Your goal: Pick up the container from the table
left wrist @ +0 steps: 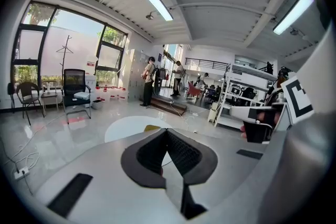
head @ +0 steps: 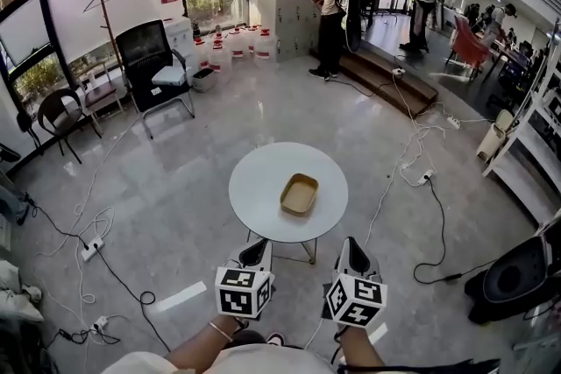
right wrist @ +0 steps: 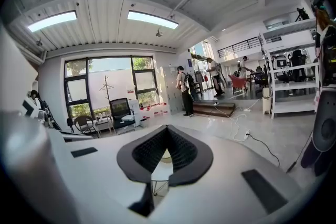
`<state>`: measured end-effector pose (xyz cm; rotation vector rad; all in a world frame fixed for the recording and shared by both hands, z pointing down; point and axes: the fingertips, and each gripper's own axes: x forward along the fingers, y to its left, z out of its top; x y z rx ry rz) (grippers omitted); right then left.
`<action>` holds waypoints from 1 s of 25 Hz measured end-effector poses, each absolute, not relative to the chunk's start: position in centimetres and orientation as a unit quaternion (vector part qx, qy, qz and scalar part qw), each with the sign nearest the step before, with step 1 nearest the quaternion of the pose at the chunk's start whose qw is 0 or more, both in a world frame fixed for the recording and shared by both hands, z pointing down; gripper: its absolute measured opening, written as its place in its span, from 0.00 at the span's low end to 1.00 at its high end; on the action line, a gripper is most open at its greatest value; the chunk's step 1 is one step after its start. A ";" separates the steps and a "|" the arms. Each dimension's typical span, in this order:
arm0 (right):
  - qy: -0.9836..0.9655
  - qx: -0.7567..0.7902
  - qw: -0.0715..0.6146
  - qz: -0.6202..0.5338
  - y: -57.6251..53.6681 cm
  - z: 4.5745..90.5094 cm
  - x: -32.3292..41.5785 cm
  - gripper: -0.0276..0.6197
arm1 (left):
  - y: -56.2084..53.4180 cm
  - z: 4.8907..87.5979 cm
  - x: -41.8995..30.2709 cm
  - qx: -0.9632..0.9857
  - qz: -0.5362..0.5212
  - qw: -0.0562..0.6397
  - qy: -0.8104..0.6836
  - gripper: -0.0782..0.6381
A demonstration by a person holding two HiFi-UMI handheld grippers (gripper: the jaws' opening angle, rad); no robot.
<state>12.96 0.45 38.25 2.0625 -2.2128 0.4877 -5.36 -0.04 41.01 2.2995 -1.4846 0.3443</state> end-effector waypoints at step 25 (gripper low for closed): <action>-0.700 0.689 0.053 0.181 -3.2 40.5 15.5 0.08 | -4.9 42.7 -1.2 0.835 0.126 0.195 -0.498 0.13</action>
